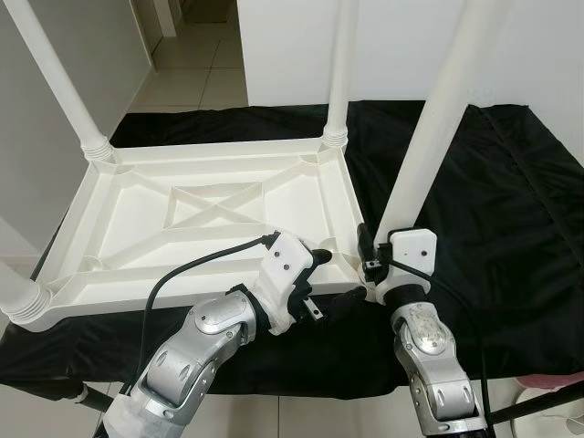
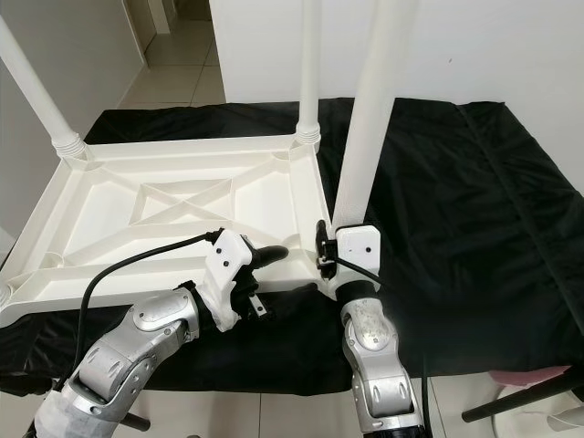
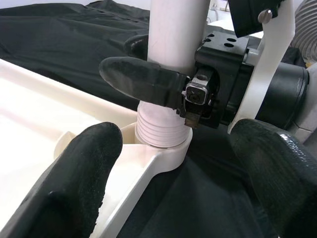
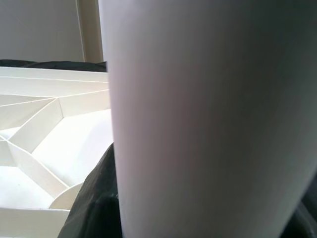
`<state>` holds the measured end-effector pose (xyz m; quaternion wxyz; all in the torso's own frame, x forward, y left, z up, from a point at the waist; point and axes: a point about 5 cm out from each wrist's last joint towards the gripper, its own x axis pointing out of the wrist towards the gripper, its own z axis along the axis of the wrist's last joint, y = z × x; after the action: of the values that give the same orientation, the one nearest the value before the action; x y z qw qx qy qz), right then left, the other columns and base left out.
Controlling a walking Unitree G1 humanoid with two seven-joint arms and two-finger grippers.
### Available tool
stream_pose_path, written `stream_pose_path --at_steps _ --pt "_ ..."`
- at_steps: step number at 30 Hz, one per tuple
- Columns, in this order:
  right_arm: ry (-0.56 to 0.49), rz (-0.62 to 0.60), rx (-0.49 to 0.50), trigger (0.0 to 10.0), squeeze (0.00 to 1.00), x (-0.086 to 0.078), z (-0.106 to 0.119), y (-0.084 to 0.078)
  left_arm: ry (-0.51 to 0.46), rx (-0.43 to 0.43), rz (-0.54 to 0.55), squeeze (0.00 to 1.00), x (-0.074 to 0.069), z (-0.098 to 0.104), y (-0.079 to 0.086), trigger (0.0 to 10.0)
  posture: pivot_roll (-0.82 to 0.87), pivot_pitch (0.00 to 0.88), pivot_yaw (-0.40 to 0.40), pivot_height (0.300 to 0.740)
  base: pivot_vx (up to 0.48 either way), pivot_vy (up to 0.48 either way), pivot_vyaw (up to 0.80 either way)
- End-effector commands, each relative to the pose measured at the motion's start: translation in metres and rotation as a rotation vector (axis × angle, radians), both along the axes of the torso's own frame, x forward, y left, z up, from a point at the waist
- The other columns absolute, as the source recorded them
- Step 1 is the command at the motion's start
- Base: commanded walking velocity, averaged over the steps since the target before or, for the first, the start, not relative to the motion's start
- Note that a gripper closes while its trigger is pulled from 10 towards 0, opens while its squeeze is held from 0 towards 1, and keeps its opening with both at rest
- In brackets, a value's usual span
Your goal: Building children table
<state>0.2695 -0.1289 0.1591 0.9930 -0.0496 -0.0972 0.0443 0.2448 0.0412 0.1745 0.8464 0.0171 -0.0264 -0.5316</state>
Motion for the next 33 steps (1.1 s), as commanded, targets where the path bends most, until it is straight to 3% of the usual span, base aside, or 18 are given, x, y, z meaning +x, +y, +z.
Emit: stream_pose_path --at_steps 1,6,9,12,23,24,29,31,32,33 --pt "0.146 -0.009 -0.013 10.0 0.0 -0.001 -0.027 0.005 0.003 0.01 0.01 0.0 0.0 -0.002 0.002 10.0 -0.08 0.091 0.064 0.74 0.0 0.0 0.0" --pt "0.155 -0.061 0.013 10.0 0.0 0.0 -0.028 0.005 0.002 0.01 0.013 0.0 0.0 -0.002 0.003 10.0 -0.08 0.086 0.065 0.74 0.0 0.0 0.0" --pt "0.177 -0.213 0.067 10.0 0.0 0.001 -0.032 0.0 -0.002 0.011 0.02 0.0 0.0 -0.001 0.003 10.0 -0.07 0.086 0.064 0.74 0.0 0.0 0.0" --pt "0.184 -0.256 0.081 10.0 0.0 0.001 -0.034 0.0 -0.002 0.012 0.021 0.0 0.0 -0.001 0.004 10.0 -0.07 0.09 0.066 0.74 0.0 0.0 0.0" --pt "0.17 -0.276 0.094 10.0 0.0 0.003 -0.033 -0.002 -0.005 0.015 0.024 0.0 0.001 -0.001 0.004 10.0 -0.07 0.074 0.066 0.74 0.0 0.0 0.0" --pt "0.14 -0.237 0.101 10.0 1.0 0.003 -0.028 -0.001 -0.006 0.014 0.025 0.0 0.002 -0.001 0.003 10.0 -0.07 0.075 0.062 0.74 0.0 0.0 0.0" --pt "0.045 -0.114 0.146 10.0 1.0 0.005 -0.014 -0.003 -0.004 0.01 0.024 0.0 0.002 -0.001 0.002 10.0 -0.07 0.068 0.058 0.74 0.0 0.0 0.0" --pt "0.019 -0.042 0.133 10.0 0.95 0.006 -0.011 -0.006 -0.002 0.008 0.02 0.0 0.001 -0.002 0.001 10.0 -0.08 0.062 0.057 0.74 0.0 0.0 0.0" --pt "0.005 0.03 0.135 10.0 0.3 0.007 -0.008 -0.009 -0.002 0.008 0.016 0.0 0.001 -0.002 0.0 10.0 -0.08 0.056 0.057 0.74 0.0 0.0 0.0" --pt "0.004 0.07 0.117 10.0 0.0 0.009 -0.008 -0.013 -0.002 0.007 0.013 0.0 0.0 -0.002 0.0 10.0 -0.08 0.056 0.057 0.74 0.0 0.0 0.0"
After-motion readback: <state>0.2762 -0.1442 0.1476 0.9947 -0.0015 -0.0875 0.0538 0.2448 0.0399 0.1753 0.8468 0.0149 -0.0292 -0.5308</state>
